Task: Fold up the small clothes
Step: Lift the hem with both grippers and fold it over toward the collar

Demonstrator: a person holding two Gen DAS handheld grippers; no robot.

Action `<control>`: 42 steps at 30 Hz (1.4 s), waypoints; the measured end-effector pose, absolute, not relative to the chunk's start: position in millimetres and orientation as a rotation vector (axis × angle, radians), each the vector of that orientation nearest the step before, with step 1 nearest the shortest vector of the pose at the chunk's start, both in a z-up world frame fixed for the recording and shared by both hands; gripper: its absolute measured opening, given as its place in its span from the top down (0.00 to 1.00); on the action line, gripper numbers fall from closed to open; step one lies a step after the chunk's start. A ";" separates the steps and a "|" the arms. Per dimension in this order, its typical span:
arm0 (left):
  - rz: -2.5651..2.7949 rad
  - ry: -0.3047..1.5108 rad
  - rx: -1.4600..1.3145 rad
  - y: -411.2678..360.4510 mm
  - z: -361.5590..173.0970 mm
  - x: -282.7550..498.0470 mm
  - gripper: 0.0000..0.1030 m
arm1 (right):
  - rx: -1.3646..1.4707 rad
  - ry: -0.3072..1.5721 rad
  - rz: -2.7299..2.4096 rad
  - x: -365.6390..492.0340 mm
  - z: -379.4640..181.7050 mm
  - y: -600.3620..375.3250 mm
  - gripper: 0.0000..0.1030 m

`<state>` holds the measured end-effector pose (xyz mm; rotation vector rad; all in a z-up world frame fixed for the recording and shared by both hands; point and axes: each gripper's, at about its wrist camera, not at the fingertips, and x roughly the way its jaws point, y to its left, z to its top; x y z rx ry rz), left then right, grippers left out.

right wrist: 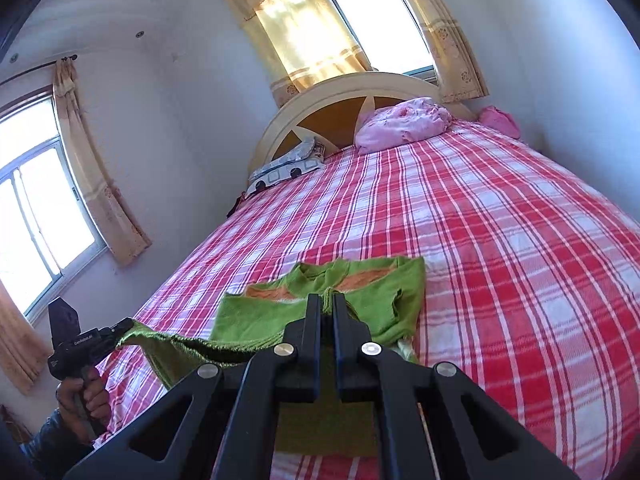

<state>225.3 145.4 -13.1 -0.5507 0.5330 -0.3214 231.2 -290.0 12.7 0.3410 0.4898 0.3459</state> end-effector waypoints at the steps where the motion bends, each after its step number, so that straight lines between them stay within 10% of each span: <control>1: -0.319 0.532 -0.547 145.8 -12.0 229.0 0.95 | 0.338 0.488 0.343 236.8 15.0 -289.8 0.96; 42: -0.155 0.749 -0.438 127.5 -95.5 427.8 0.90 | 0.288 0.826 0.188 496.5 -92.5 -297.8 0.96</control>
